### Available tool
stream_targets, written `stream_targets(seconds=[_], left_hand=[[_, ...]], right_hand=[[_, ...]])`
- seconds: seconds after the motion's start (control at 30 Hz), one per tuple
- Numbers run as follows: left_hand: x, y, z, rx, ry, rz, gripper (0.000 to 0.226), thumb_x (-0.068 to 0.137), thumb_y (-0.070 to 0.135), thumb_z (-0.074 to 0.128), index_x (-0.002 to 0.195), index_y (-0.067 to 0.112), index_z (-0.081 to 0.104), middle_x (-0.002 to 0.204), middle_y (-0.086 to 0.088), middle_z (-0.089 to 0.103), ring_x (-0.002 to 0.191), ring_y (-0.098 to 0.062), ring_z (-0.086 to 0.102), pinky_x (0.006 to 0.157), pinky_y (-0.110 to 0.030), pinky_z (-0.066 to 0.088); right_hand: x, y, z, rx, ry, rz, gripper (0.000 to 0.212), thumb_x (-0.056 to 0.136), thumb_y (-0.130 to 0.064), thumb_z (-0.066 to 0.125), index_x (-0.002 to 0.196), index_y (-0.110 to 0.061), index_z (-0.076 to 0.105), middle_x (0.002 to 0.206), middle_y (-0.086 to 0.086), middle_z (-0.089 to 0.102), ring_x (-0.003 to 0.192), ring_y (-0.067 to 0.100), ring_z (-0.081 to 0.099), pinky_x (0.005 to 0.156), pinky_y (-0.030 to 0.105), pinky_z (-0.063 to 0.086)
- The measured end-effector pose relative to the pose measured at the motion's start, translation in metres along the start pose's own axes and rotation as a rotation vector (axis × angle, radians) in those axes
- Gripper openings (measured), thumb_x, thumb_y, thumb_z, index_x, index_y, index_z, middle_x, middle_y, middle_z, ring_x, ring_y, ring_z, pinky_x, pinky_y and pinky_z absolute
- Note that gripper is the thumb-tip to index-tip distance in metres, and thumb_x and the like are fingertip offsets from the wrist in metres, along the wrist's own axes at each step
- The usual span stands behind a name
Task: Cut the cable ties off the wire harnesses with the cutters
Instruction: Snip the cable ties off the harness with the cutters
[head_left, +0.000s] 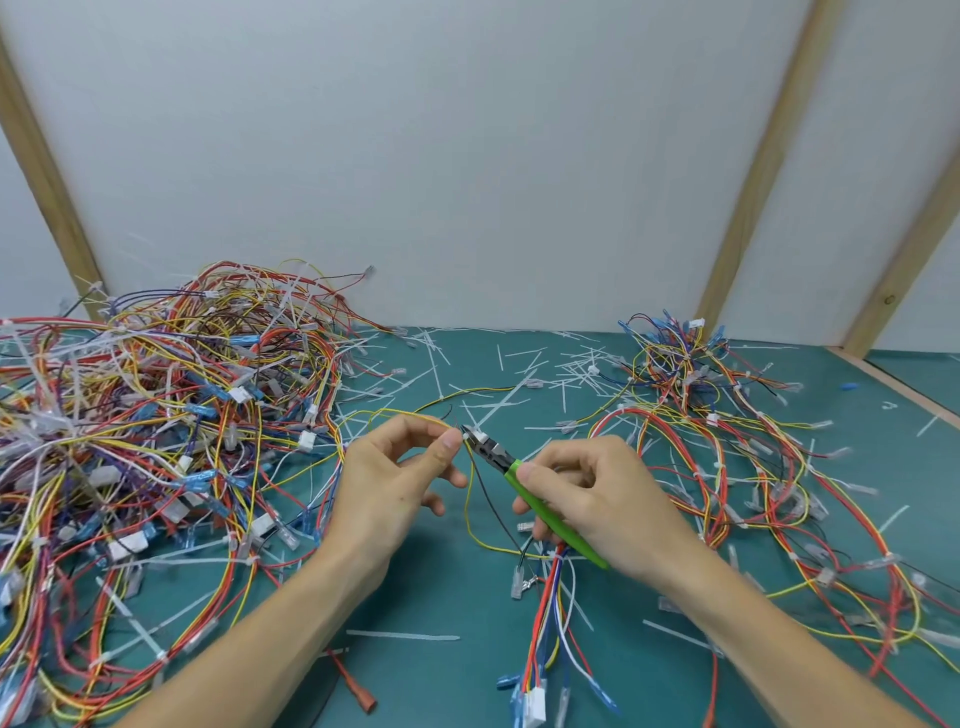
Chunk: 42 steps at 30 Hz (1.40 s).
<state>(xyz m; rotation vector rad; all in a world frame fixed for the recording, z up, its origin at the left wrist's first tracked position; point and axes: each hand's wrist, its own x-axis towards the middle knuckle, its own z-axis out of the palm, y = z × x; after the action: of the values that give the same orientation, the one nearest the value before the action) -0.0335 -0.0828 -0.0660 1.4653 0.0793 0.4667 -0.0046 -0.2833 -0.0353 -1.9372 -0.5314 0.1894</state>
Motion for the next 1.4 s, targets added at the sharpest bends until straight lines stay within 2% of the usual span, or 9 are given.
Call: stream_targets(seconds=[0.1, 0.33, 0.77, 1.13, 1.3, 1.4], left_hand=[[-0.0001, -0.0003, -0.0012, 0.008, -0.020, -0.021, 0.015, 0.088, 0.017, 0.073, 0.086, 0.004, 0.067, 0.075, 0.001, 0.065, 0.059, -0.019, 0.066, 0.042, -0.028, 0.046], [-0.0006, 0.0008, -0.0020, -0.004, -0.052, -0.041, 0.016, 0.088, 0.020, 0.072, 0.084, 0.005, 0.067, 0.075, -0.002, 0.064, 0.060, -0.019, 0.065, 0.042, -0.027, 0.045], [-0.0015, 0.0024, -0.0039, -0.007, -0.067, -0.056, 0.014, 0.090, 0.017, 0.072, 0.083, 0.005, 0.067, 0.074, -0.002, 0.063, 0.059, -0.019, 0.062, 0.043, -0.026, 0.044], [-0.0007, 0.0020, -0.0039, -0.004, -0.074, -0.059, 0.014, 0.089, 0.018, 0.071, 0.083, 0.005, 0.067, 0.073, -0.001, 0.063, 0.055, -0.018, 0.059, 0.043, -0.026, 0.045], [-0.0009, 0.0023, -0.0041, -0.017, -0.074, -0.068, 0.018, 0.085, 0.022, 0.073, 0.083, 0.006, 0.067, 0.073, -0.001, 0.064, 0.054, -0.018, 0.059, 0.043, -0.026, 0.045], [-0.0015, 0.0026, -0.0045, -0.026, -0.079, -0.067, 0.019, 0.084, 0.024, 0.073, 0.083, 0.006, 0.067, 0.073, -0.001, 0.063, 0.054, -0.018, 0.059, 0.043, -0.026, 0.045]], right_hand=[[-0.0019, -0.0008, 0.0014, -0.042, 0.023, -0.013, 0.027, 0.098, -0.023, 0.067, 0.075, -0.009, 0.073, 0.070, 0.004, 0.076, 0.058, 0.025, 0.071, 0.061, 0.046, 0.061], [-0.0022, -0.0023, 0.0025, -0.118, 0.068, -0.054, 0.029, 0.096, -0.026, 0.068, 0.070, -0.014, 0.073, 0.059, -0.003, 0.071, 0.051, 0.013, 0.068, 0.059, 0.043, 0.060], [-0.0025, -0.0034, 0.0046, -0.165, 0.090, -0.086, 0.028, 0.094, -0.026, 0.069, 0.068, -0.018, 0.071, 0.059, -0.001, 0.071, 0.051, 0.014, 0.068, 0.057, 0.035, 0.059], [-0.0016, -0.0010, 0.0043, -0.198, 0.098, -0.087, 0.029, 0.093, -0.030, 0.068, 0.067, -0.017, 0.070, 0.055, 0.001, 0.069, 0.050, 0.011, 0.066, 0.053, 0.022, 0.048], [-0.0023, -0.0010, 0.0043, -0.193, 0.104, -0.090, 0.029, 0.092, -0.031, 0.068, 0.067, -0.017, 0.070, 0.055, 0.002, 0.069, 0.049, 0.010, 0.066, 0.051, 0.020, 0.046], [-0.0030, -0.0028, 0.0043, -0.195, 0.113, -0.099, 0.031, 0.088, -0.038, 0.065, 0.067, -0.017, 0.070, 0.055, 0.003, 0.068, 0.049, 0.012, 0.065, 0.052, 0.023, 0.047]])
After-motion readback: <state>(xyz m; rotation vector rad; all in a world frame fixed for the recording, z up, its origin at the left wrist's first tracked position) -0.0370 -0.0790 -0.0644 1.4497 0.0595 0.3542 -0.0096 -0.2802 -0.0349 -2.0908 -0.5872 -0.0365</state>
